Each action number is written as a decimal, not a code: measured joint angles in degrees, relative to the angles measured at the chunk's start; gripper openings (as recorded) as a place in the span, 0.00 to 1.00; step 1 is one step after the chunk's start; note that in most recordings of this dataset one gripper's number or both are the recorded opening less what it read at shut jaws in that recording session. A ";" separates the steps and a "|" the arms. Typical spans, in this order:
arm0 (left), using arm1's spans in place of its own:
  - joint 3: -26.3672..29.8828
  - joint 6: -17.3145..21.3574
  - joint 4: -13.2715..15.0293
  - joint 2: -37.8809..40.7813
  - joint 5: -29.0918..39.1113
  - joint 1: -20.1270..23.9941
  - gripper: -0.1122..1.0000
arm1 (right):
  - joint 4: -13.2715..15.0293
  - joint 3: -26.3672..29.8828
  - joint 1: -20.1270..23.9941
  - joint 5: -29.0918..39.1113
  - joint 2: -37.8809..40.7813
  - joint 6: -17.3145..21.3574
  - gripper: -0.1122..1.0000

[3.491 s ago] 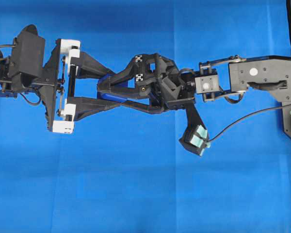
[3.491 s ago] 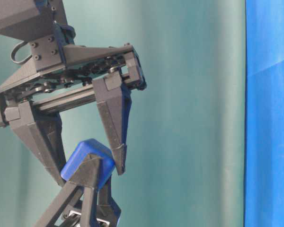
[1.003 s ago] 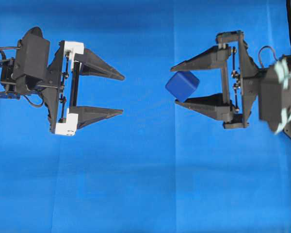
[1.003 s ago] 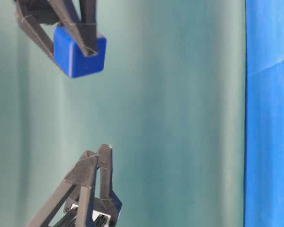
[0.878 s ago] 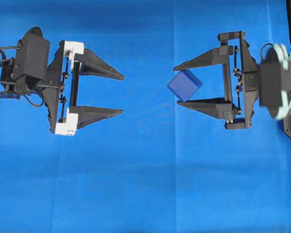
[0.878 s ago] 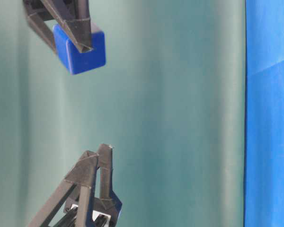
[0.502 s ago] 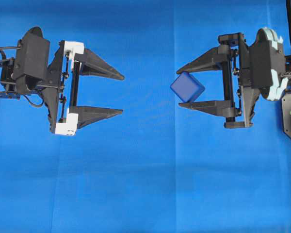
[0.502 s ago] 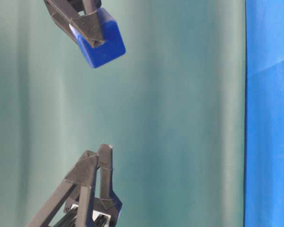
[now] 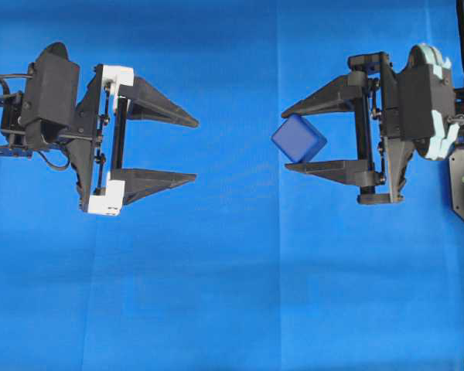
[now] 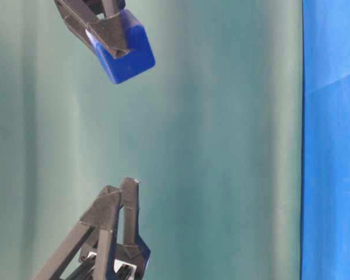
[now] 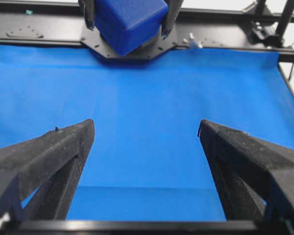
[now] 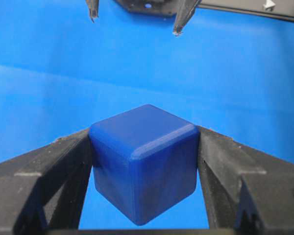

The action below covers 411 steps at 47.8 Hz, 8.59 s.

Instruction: Handover the blue block to the right arm after grasping it with the left arm, then place it in the designated position.

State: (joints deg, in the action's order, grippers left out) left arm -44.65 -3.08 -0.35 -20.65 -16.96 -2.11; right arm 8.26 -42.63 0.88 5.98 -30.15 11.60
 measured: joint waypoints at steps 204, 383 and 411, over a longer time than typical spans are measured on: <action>0.88 0.00 0.00 0.09 0.00 0.00 0.93 | -1.85 6.50 -0.88 -23.29 44.30 2.20 0.52; 1.85 0.00 0.00 0.09 0.97 0.18 0.93 | -3.08 -0.88 -0.62 -2.20 -0.97 1.58 0.83; 1.85 0.00 0.00 0.09 0.97 0.18 0.93 | -3.08 -5.62 -0.62 -12.66 -0.97 1.58 0.83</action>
State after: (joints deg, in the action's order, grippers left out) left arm -42.80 -3.08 -0.35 -20.57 -16.00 -1.93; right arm 5.19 -48.25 0.26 -6.68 -31.11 13.18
